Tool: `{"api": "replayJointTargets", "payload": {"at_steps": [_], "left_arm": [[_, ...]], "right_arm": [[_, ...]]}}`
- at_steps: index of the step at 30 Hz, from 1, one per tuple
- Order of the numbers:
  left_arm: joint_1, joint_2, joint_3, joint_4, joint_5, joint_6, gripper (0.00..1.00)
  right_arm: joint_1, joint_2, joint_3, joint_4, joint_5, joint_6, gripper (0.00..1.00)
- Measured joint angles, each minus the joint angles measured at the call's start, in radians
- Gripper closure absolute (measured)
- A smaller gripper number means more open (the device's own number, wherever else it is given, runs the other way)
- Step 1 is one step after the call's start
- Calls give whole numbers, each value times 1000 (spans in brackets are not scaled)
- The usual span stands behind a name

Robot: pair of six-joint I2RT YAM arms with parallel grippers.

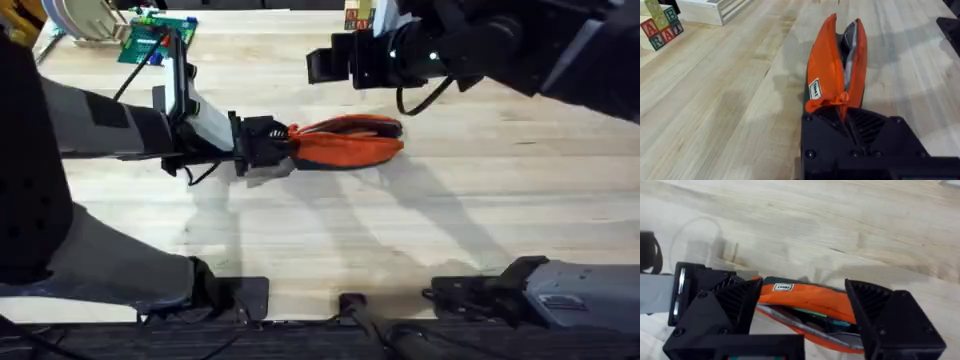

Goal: Unzip the bag, pick up the pens from the table one at a time and place them inside, then zip the bag closed.

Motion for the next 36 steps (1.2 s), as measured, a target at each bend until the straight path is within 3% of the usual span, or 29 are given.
{"api": "replayJointTargets", "payload": {"at_steps": [8,9,14,15,25,36], "left_arm": [[0,0,0,0,0,0,946],[0,0,0,1,0,0,847],[0,0,0,1,1,-3,69],[0,0,0,0,1,-3,22],[18,0,0,-32,-3,-4,8],[156,-87,0,-98,-7,-4,8]], "right_arm": [[0,0,0,-14,-31,-72,4],[0,0,0,-17,-39,-72,4],[0,0,0,-36,-81,-76,4],[0,0,0,-37,-86,-83,4],[3,0,0,-37,-171,-180,4],[105,0,5,-40,-194,-305,4]]}}
